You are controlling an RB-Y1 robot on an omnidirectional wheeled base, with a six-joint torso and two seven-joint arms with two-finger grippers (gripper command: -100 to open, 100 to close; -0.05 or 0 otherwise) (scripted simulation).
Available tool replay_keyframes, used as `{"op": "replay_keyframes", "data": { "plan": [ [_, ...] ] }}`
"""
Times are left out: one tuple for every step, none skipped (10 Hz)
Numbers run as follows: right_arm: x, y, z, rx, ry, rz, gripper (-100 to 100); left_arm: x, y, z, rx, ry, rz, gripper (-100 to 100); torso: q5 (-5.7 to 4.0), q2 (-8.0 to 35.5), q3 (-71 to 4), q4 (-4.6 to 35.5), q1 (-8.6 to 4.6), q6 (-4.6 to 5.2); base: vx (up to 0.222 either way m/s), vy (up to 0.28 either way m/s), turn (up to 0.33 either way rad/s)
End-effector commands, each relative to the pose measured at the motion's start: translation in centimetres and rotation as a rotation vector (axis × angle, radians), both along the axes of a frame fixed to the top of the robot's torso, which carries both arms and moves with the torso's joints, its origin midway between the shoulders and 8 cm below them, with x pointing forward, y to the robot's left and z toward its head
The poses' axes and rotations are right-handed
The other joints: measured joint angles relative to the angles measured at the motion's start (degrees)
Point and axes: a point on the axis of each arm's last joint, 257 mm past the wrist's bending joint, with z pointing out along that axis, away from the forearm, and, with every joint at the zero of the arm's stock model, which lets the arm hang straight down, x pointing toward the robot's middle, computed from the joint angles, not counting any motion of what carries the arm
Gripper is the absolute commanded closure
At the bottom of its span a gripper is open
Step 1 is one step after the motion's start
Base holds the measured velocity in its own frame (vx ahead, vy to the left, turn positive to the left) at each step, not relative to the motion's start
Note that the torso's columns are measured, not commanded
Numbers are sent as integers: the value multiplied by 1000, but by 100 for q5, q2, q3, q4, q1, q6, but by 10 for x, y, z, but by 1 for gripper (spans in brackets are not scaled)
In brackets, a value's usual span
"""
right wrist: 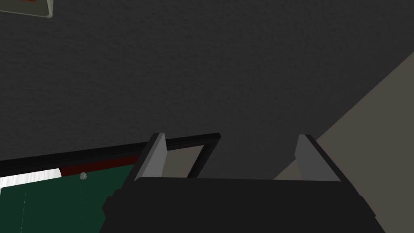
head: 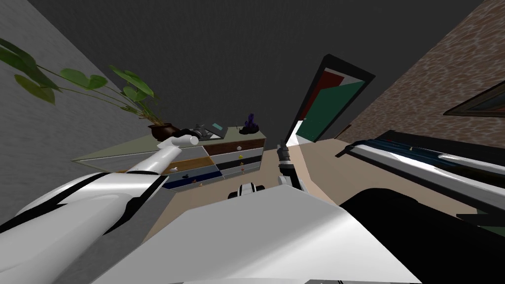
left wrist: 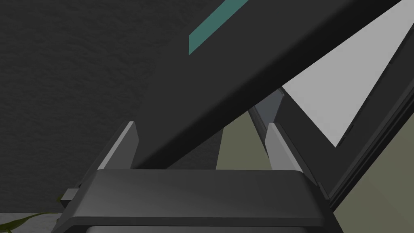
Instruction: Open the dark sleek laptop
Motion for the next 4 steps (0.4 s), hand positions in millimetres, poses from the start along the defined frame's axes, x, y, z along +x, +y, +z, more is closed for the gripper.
{"op": "replay_keyframes", "data": {
  "plan": [
    [0, 0, 0, 0, 0, 0, 0, 0, 0, 0, 0, 0, 0, 0, 0, 1, 1, 1, 0, 0, 0, 0, 0],
    [0, 0, 0, 0, 0, 0, 0, 0, 0, 0, 0, 0, 0, 0, 0, 0, 0, 0, 1, -1, 0, 0, 0],
    [0, 0, 0, 0, 0, 0, 0, 0, 0, 0, 0, 0, 0, 0, 1, -2, -1, -1, 1, -1, 0, 0, 0],
    [0, 0, 0, 0, 0, 0, 0, 0, 0, 0, 0, 0, 0, 0, 1, -3, -2, -1, 2, -1, 0, 0, 0]
  ]
}}
